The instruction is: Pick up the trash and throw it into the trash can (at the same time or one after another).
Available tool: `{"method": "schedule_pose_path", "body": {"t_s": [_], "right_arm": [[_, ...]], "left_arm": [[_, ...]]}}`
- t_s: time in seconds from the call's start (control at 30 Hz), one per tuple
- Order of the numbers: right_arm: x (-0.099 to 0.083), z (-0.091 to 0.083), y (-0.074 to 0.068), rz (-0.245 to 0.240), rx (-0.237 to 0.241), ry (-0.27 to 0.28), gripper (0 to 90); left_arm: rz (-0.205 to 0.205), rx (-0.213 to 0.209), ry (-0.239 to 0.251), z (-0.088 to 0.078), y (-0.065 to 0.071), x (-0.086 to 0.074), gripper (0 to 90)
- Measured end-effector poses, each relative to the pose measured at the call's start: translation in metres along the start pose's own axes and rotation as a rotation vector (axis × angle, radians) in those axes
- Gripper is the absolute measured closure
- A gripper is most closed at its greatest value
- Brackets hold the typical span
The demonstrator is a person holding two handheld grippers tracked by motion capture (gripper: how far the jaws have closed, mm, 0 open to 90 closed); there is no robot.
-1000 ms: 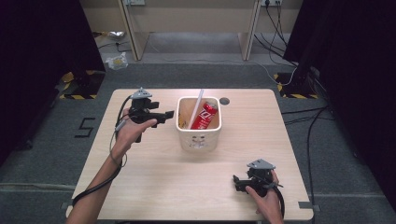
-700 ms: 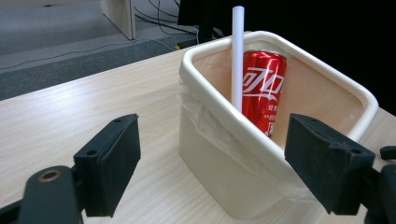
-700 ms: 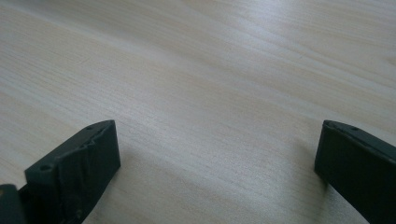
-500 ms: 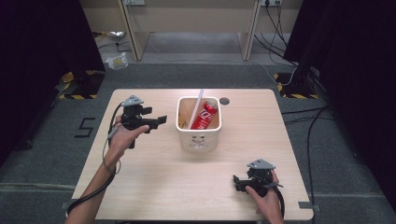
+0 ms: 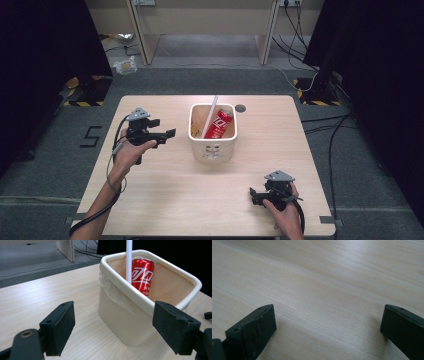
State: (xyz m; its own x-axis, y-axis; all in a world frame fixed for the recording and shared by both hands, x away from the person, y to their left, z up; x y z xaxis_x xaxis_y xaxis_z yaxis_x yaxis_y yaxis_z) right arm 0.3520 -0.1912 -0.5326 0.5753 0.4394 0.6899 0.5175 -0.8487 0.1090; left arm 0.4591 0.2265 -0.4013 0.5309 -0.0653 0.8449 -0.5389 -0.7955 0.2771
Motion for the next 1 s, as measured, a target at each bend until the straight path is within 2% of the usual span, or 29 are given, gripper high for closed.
{"method": "schedule_pose_path", "body": {"t_s": [0.77, 1.0], "right_arm": [[0.0, 0.0, 0.0, 0.001, 0.0, -0.001, 0.4], [0.0, 0.0, 0.0, 0.0, 0.0, -0.001, 0.4]], "left_arm": [[0.014, 0.018, 0.003, -0.009, -0.003, -0.02, 18.0], [0.014, 0.011, 0.005, -0.01, -0.004, -0.027, 18.0]]}}
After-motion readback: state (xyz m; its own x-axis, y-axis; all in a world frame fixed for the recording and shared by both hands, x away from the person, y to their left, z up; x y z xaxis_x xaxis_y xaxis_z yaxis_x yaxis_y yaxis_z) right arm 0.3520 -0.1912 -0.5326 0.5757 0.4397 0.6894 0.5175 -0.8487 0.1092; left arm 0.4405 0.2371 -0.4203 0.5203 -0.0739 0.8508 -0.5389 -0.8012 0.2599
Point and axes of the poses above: each handheld gripper's, and its own axes: z roughly forward along the jaws, x roughly out of its top, y roughly to its right, the point moved 2 cm from there along z, roughly forward along the jaws, and after that the axes turned 8 degrees about -z, right-handed, at the moved point
